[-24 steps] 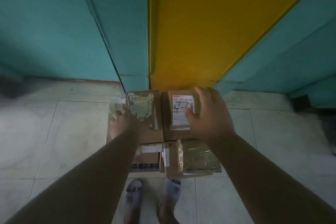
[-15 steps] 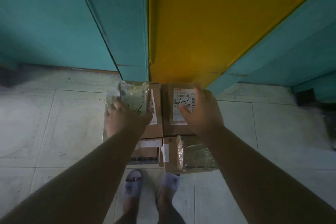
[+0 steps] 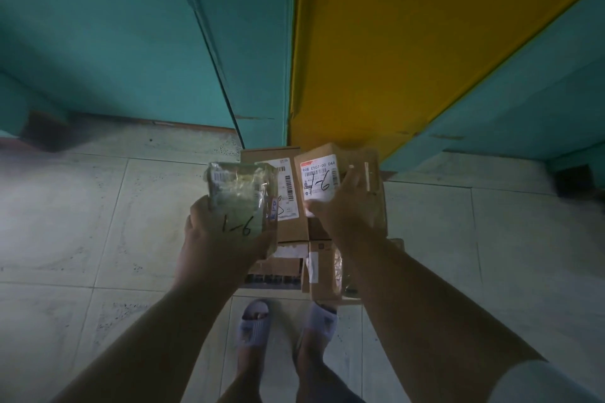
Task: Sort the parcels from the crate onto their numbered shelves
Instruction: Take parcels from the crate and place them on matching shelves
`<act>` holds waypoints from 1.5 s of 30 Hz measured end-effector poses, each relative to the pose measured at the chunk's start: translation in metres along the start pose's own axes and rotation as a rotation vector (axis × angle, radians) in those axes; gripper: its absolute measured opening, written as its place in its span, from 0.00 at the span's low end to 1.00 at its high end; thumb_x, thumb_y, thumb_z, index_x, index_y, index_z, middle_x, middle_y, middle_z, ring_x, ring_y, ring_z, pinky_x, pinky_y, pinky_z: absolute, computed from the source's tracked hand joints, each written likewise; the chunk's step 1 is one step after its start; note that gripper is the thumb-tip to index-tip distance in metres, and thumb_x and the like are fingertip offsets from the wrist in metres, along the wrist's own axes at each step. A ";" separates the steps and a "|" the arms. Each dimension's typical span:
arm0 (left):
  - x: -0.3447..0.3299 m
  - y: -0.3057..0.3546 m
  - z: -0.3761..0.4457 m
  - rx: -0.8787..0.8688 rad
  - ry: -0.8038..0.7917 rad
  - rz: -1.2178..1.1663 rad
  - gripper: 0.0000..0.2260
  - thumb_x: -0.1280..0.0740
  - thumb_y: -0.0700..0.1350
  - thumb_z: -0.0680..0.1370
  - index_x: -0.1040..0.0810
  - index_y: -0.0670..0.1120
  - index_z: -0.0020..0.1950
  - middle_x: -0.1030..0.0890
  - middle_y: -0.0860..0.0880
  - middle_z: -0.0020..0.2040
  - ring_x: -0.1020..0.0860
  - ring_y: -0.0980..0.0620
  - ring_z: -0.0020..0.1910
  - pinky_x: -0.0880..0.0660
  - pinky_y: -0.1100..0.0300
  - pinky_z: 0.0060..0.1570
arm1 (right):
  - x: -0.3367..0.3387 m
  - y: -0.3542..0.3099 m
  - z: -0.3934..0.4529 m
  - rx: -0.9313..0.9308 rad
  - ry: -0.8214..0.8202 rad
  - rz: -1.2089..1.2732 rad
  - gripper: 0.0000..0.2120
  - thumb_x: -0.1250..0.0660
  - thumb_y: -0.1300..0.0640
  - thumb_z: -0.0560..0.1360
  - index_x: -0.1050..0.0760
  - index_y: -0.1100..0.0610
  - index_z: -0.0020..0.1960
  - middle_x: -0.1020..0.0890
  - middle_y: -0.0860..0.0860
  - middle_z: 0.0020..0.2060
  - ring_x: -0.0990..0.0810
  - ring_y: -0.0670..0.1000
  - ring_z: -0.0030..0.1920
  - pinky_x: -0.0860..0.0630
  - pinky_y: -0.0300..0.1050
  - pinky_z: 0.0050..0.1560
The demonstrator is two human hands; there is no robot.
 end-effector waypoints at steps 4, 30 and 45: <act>0.006 -0.002 -0.006 0.038 -0.060 -0.153 0.45 0.18 0.56 0.59 0.36 0.47 0.68 0.24 0.55 0.50 0.22 0.58 0.44 0.22 0.62 0.36 | 0.010 0.002 -0.001 0.035 -0.052 0.137 0.54 0.21 0.34 0.54 0.43 0.43 0.73 0.28 0.55 0.67 0.27 0.61 0.67 0.24 0.64 0.61; -0.168 0.322 -0.339 -0.618 -0.566 -0.329 0.31 0.23 0.44 0.72 0.32 0.61 0.68 0.19 0.58 0.51 0.18 0.54 0.48 0.19 0.53 0.50 | 0.471 0.322 -0.359 -0.009 0.782 0.693 0.31 0.19 0.52 0.66 0.28 0.46 0.65 0.16 0.40 0.52 0.18 0.35 0.48 0.27 0.23 0.40; -0.478 0.554 -0.564 -0.938 -0.767 -0.304 0.31 0.23 0.46 0.72 0.34 0.61 0.69 0.22 0.56 0.56 0.23 0.64 0.49 0.26 0.67 0.48 | 0.699 0.626 -0.431 -0.065 1.134 0.705 0.37 0.21 0.47 0.67 0.34 0.43 0.71 0.19 0.39 0.57 0.18 0.41 0.55 0.18 0.54 0.57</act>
Point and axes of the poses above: each hand's wrist, its own z-axis towards the middle knuckle, its own x-axis out of the back of the hand, y = z × x, the point moved 5 cm from there along z, towards the middle knuckle
